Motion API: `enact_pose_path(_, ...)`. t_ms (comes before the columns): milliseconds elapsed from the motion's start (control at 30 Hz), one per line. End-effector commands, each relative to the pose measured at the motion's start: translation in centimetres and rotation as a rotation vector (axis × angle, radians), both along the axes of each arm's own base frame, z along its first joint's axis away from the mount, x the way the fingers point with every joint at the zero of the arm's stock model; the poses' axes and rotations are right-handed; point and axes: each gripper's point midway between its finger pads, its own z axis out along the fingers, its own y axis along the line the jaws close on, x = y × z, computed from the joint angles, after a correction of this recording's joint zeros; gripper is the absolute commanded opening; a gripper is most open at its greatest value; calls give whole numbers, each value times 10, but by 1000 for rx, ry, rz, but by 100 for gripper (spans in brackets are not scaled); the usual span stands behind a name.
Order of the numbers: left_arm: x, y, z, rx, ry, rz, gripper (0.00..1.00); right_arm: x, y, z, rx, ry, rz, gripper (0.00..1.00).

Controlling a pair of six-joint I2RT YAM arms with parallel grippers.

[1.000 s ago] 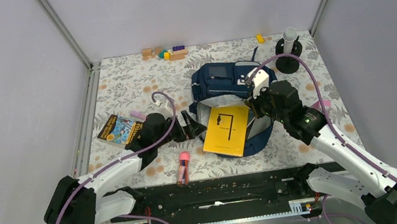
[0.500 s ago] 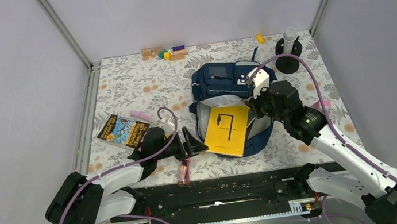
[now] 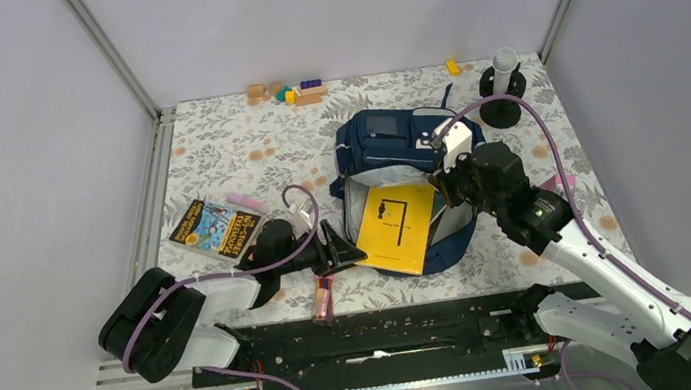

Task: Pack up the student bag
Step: Place the book in the student bag.

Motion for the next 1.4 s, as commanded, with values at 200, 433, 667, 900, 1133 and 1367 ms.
enact_pose_path(200,1,-11,16,-65,-55,-26,44,8,2,50,99,-114,-31,0)
enact_pose_path(433,0,-15,16,-75,-51,-37,34,8,1,51,99,-115,-33,0)
enact_pose_path(667,5,-16,30,-94,-102,-25,1,8,0,52,98,-121,-36,0)
enact_pose_path(900,15,-22,58,-166,-137,6,0,8,0,51,97,-115,-35,0)
enact_pose_path(1133,43,-21,75,-211,-134,160,0,7,2,55,108,-117,-31,0)
enact_pose_path(1367,74,-26,94,-257,-164,270,0,8,4,51,111,-101,-25,0)
